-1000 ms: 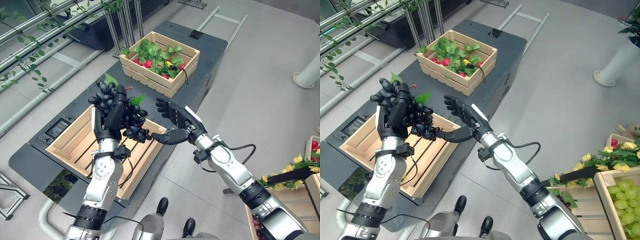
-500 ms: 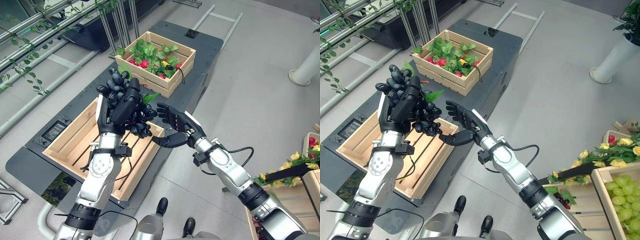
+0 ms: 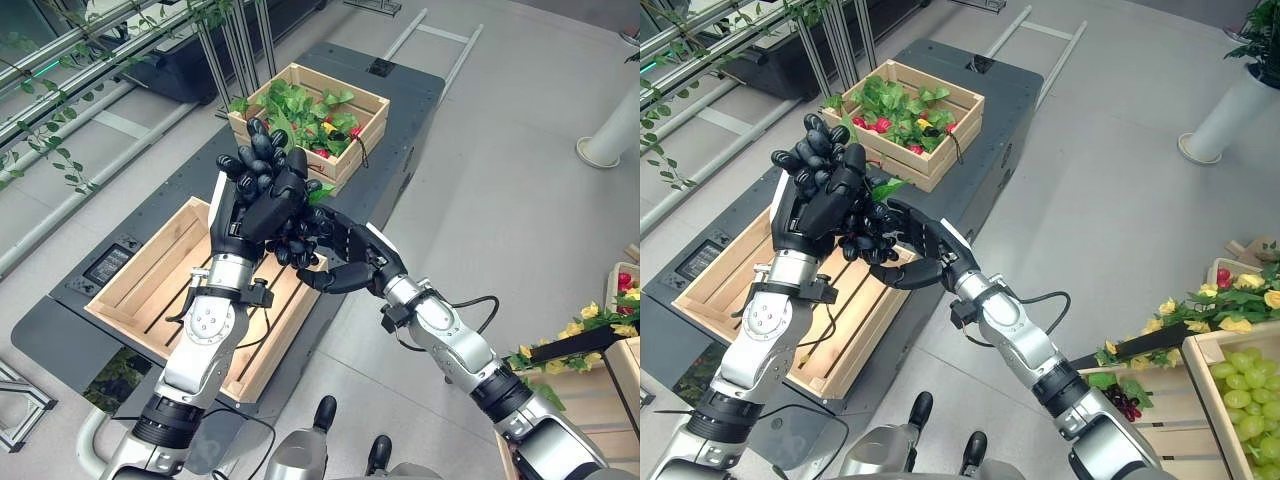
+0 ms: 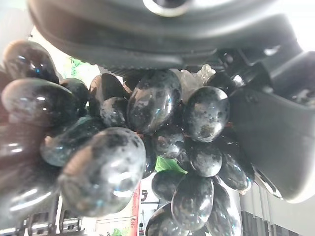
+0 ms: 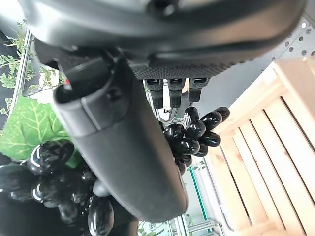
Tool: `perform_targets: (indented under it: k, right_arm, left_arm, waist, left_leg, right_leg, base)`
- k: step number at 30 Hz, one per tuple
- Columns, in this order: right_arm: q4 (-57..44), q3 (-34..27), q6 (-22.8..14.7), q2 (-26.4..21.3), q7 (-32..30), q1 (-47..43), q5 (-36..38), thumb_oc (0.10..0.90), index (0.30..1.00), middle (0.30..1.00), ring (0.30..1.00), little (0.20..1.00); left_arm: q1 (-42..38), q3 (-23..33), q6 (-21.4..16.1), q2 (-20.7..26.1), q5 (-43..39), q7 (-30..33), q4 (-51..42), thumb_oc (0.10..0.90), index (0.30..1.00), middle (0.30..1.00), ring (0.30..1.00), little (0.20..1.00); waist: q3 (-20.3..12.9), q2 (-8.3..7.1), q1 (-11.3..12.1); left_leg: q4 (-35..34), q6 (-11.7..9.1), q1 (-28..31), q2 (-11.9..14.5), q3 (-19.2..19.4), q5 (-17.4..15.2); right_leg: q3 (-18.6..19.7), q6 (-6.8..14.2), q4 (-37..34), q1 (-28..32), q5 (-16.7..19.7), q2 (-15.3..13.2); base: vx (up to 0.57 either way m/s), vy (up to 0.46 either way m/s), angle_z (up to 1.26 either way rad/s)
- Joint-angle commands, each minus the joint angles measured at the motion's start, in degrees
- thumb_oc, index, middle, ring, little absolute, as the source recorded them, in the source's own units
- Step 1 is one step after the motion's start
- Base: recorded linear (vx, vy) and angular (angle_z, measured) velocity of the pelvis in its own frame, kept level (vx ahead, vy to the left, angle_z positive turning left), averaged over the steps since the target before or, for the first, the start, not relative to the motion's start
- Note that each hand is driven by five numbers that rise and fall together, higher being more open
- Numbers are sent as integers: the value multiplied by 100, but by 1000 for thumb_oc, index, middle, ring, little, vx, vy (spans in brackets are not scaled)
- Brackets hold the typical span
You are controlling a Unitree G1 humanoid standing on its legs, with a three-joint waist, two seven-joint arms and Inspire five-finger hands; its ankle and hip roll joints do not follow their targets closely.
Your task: Pick up the fruits from the basket on one side to the basket on the other side
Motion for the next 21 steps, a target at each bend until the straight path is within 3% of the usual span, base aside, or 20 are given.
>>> perform_targets:
  k: [1, 15, 21]
  right_arm:
    - [-493, 200, -479, 371, 339, 163, 447, 800, 900, 900, 900, 900]
    - [-732, 1, -344, 433, 412, 444, 778, 800, 900, 900, 900, 900]
    - [-836, -88, -184, 473, 403, 562, 965, 800, 900, 900, 900, 900]
  left_arm:
    - [-555, -170, -984, -257, -106, -34, -67, 400, 300, 300, 300, 300]
    - [-517, -557, -1523, -660, -518, -629, 10, 400, 300, 300, 300, 300]
    - [-438, -698, -1556, -740, -717, -706, 142, 400, 300, 300, 300, 300]
  waist:
    - [-1193, -2, -131]
    - [-1215, -17, -279]
    - [-1238, -20, -327]
  left_leg:
    - [5, 29, 249, -259, 34, -837]
    - [5, 37, 282, -241, 164, -880]
    - [5, 30, 312, -240, 220, -907]
  right_leg:
    - [69, 128, 159, -288, 29, -193]
    - [124, 143, 117, -281, 61, -184]
    - [146, 165, 88, -257, 79, -196]
  base:
    - [0, 0, 0]
    - [0, 0, 0]
    - [0, 0, 0]
